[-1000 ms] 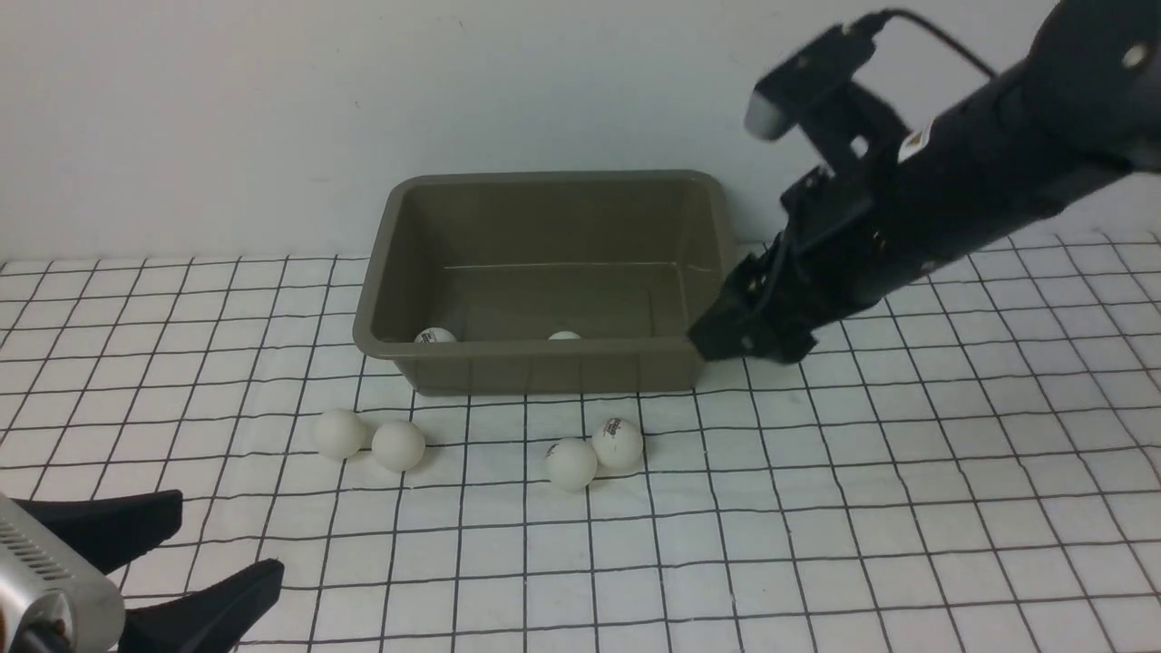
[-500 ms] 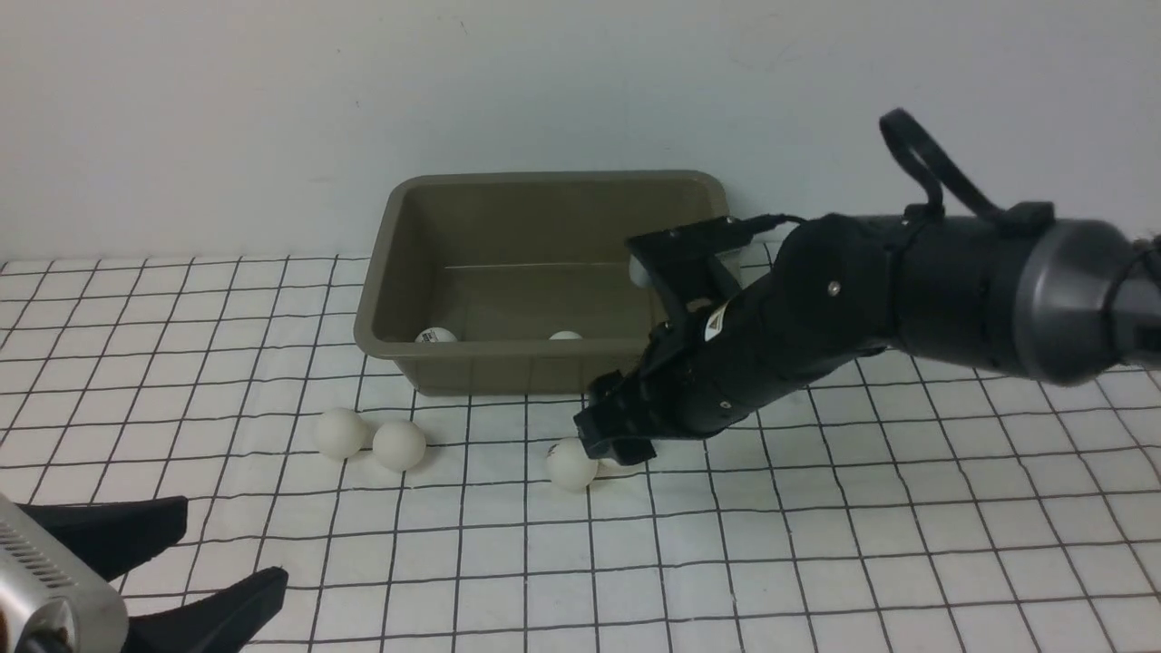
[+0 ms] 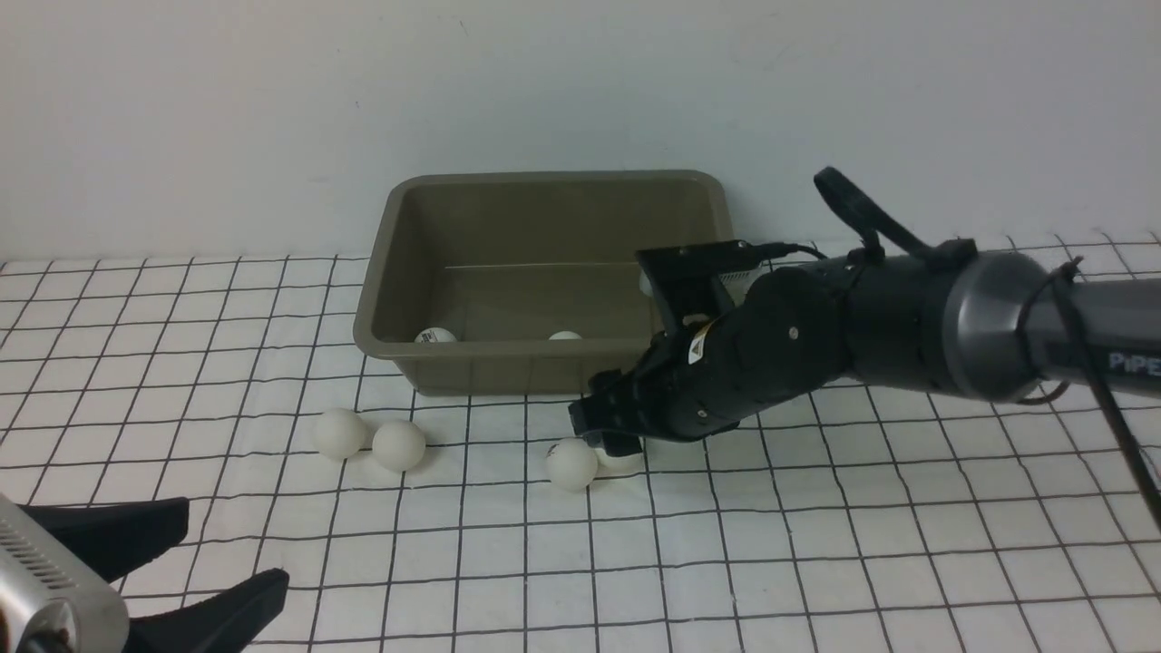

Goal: Put the table tennis balls into the box on the white checkered tablecloth.
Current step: 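Reach for and grasp a ping pong ball on the table beside the basket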

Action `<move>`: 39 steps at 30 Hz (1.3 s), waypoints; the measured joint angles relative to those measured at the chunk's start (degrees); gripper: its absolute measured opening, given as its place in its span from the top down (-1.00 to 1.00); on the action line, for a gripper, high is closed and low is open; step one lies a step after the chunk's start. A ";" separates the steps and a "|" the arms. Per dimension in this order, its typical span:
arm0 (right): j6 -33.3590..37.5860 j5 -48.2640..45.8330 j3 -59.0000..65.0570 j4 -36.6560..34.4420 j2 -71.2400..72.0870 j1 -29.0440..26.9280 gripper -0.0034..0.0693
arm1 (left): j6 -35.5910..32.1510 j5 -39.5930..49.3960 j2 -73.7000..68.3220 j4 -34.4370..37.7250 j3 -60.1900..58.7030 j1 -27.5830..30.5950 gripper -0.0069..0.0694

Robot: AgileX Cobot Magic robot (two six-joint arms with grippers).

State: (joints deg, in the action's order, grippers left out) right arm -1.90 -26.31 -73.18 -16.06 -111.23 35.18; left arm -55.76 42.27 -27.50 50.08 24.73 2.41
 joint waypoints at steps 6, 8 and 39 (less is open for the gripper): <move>0.00 1.71 -0.78 -1.65 -2.29 0.00 -0.32 | 0.00 0.00 0.00 0.00 0.00 0.00 -0.50; -0.24 2.73 -1.26 -1.95 -2.99 0.00 -0.31 | 0.00 0.10 0.00 0.00 0.00 0.00 -0.50; -2.66 3.94 -1.61 -0.64 -5.07 -0.35 0.47 | 0.00 0.86 0.00 0.00 0.00 0.00 -0.50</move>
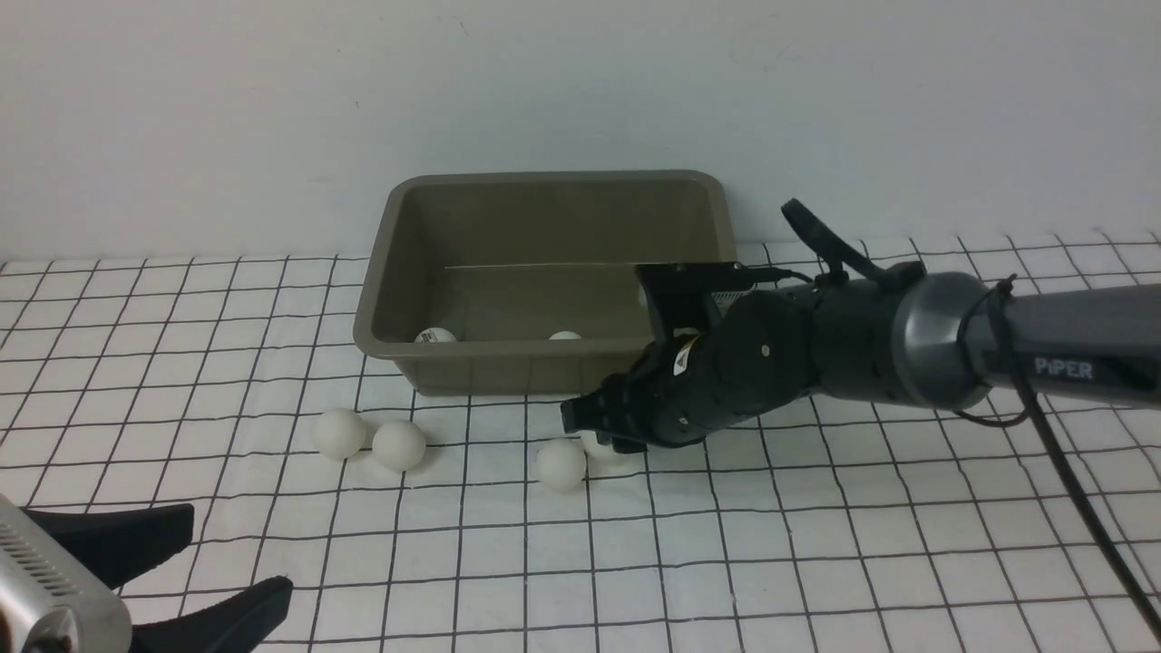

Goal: Put the table tennis balls into the box on the white checkered tablecloth.
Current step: 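Reach for and grasp a ping pong ball on the table beside the basket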

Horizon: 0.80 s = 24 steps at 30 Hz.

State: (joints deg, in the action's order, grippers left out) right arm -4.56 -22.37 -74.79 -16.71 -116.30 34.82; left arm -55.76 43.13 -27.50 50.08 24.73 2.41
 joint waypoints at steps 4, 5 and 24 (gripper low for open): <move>-0.12 -0.54 0.00 1.39 0.00 0.00 0.75 | 0.00 0.00 0.00 0.00 0.00 0.00 -0.50; -0.12 -0.61 0.00 1.56 0.00 -0.06 0.79 | 0.00 0.00 0.00 0.00 0.00 0.00 -0.50; 1.26 -4.19 0.07 4.46 2.58 -0.12 -0.23 | -0.05 0.32 0.00 0.00 0.00 0.00 -0.50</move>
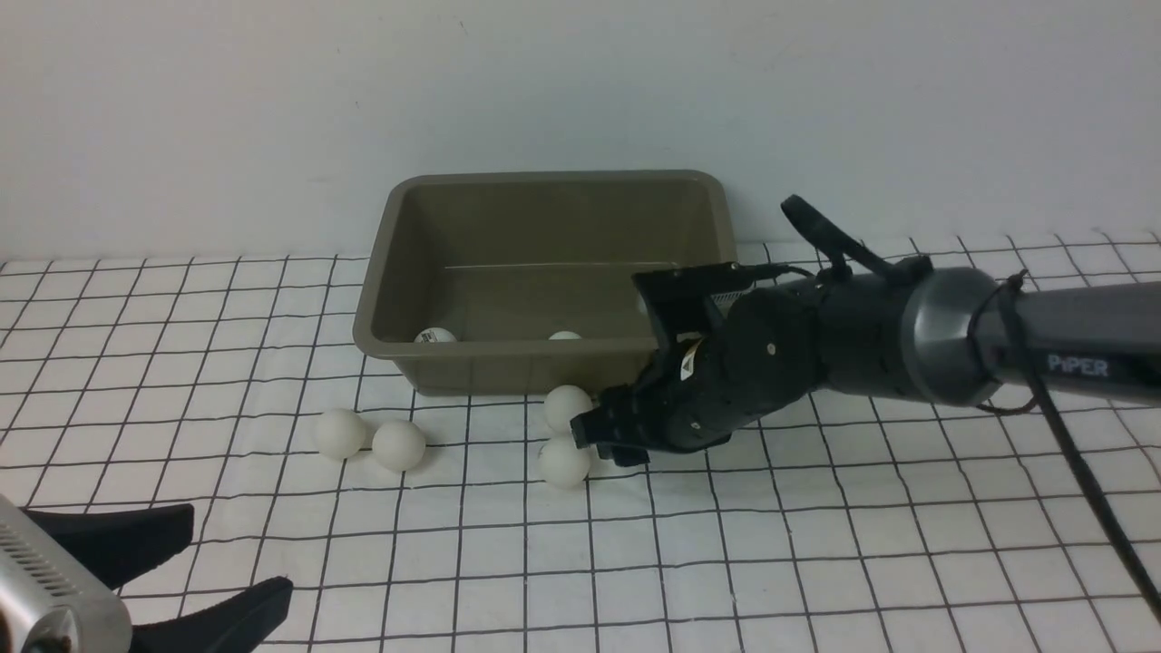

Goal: Put the table tennis balls into the box on the white checkered tablecloth.
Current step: 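Reach for and grasp a ping pong ball on the table beside the basket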

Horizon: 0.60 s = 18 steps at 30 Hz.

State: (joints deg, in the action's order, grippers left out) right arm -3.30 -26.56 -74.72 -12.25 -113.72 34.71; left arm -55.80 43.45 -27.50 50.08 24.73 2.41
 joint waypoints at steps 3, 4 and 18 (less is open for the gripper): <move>0.38 -0.54 0.00 3.61 5.91 0.00 -0.33 | 0.00 0.90 0.00 0.00 0.00 0.00 -0.50; 0.38 -0.94 0.00 4.81 8.08 0.00 -0.35 | 0.00 1.15 0.00 0.00 0.00 0.00 -0.50; -8.45 -21.73 0.00 32.04 34.83 0.00 -0.36 | -3.06 2.17 -4.12 11.85 0.00 0.00 -0.50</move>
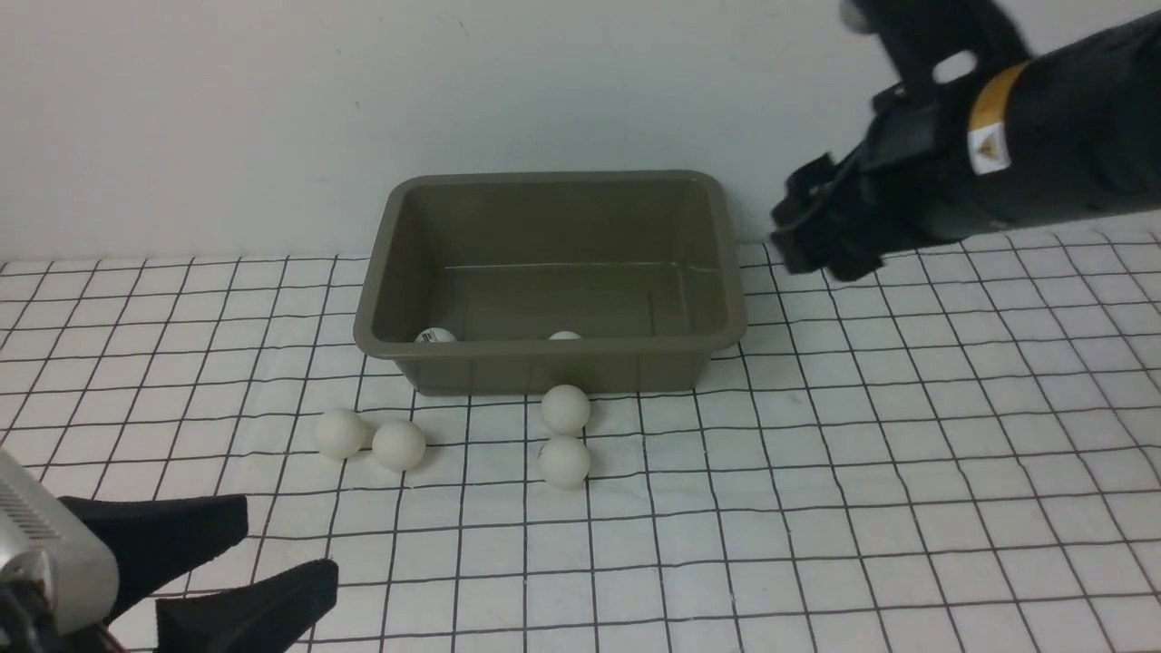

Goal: Put the table tennis balls into the box on the white checkered tablecloth.
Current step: 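Reach for and grasp a ping pong ball on the table beside the basket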

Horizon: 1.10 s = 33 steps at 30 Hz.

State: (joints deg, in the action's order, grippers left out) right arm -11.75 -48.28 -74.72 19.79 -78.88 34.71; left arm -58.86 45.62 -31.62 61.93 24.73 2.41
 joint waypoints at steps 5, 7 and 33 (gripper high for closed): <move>-0.33 -10.76 0.00 2.67 8.61 0.27 -0.36 | -7.57 1.39 -7.96 6.93 0.05 0.00 -0.50; 0.97 -12.78 0.00 2.58 10.44 1.04 -0.36 | -9.52 1.41 -10.23 7.96 0.13 0.00 -0.50; 4.07 -17.53 0.17 5.78 13.30 6.08 -0.36 | 3.39 3.42 -43.71 -12.61 21.02 -0.18 -0.13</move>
State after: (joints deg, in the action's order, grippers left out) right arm -7.68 -65.81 -74.55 25.57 -65.58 40.79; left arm -55.47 49.03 -75.33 49.32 45.75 2.23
